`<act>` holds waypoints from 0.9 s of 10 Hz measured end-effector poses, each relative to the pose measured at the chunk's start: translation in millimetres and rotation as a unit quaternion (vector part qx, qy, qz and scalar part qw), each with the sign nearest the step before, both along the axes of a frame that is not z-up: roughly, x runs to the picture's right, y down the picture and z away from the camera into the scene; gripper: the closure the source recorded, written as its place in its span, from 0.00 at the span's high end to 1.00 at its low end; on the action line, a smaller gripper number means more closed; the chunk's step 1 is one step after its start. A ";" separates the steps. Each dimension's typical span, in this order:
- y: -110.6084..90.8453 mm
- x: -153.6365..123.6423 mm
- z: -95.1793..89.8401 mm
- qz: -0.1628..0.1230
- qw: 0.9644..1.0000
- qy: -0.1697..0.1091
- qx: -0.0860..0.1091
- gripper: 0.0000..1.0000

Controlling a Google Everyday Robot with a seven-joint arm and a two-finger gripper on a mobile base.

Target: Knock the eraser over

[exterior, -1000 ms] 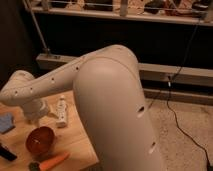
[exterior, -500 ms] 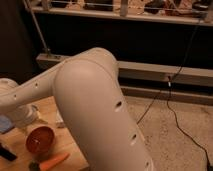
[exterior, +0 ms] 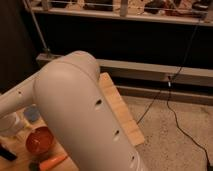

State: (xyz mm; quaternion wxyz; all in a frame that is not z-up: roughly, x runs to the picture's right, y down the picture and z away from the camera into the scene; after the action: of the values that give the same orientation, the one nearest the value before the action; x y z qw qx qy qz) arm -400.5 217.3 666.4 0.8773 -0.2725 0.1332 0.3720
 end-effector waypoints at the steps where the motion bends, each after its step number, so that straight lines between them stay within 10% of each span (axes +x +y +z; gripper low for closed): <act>1: 11.4 -12.5 -5.6 -0.015 1.000 -0.012 0.000 0.23; 4: 53.0 -71.5 -41.3 -0.059 0.994 -0.092 0.006 0.00; 9: 61.4 -146.5 -124.0 -0.070 0.951 -0.293 0.075 0.00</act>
State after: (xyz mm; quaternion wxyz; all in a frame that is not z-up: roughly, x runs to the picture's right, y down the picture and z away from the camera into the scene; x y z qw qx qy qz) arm -546.9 278.7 542.4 0.9193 -0.2931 -0.1394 0.2224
